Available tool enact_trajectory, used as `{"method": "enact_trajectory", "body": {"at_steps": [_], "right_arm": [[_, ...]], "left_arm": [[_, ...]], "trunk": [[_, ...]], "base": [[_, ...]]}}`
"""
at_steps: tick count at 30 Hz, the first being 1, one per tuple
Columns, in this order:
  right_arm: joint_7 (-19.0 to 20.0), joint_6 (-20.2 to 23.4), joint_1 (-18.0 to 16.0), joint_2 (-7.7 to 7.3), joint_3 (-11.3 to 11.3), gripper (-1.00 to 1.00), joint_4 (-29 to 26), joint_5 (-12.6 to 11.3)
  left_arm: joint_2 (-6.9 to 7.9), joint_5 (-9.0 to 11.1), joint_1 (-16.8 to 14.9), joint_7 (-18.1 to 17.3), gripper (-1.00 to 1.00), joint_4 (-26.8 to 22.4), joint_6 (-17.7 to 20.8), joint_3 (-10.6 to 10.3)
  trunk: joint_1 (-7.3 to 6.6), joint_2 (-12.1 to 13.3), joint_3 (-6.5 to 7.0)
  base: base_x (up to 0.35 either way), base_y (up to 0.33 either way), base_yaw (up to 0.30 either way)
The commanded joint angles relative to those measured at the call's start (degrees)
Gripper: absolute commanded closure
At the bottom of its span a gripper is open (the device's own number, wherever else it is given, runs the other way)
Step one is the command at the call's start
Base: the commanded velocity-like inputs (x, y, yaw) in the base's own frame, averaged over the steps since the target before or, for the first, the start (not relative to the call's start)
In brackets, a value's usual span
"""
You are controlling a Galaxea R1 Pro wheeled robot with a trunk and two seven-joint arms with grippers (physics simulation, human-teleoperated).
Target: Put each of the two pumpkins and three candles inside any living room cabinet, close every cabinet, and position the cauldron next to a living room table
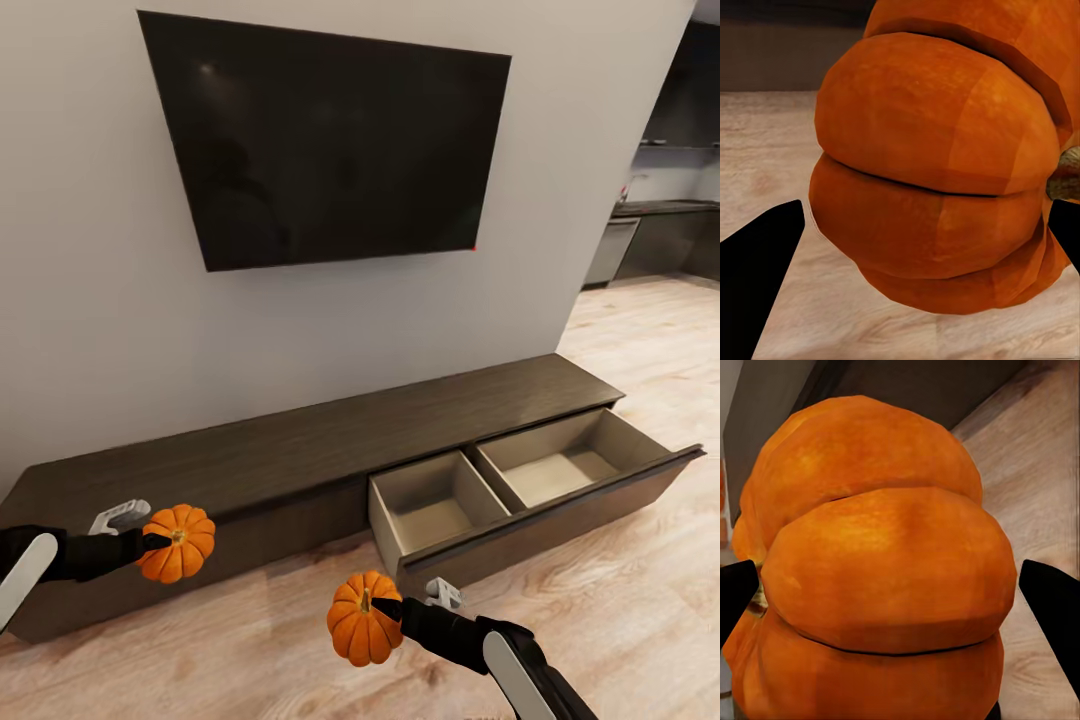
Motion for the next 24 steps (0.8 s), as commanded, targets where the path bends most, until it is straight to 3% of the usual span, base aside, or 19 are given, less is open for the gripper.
{"method": "enact_trajectory", "body": {"at_steps": [1, 24], "right_arm": [[0.0, 0.2, -0.1, -0.04, 0.1, 1.00, 0.0, -0.2], [0.0, 0.2, -0.1, -0.04, 0.1, 1.00, 0.1, -0.2]], "left_arm": [[0.01, -0.3, 0.0, -0.6, 1.00, 0.0, 0.2, 0.1], [0.01, -0.3, 0.0, -0.6, 1.00, 0.0, 0.2, 0.1]], "trunk": [[-0.01, 0.0, -0.08], [-0.01, 0.0, -0.72]], "base": [[0.000, 0.000, -0.259], [0.006, -0.025, -0.260]]}}
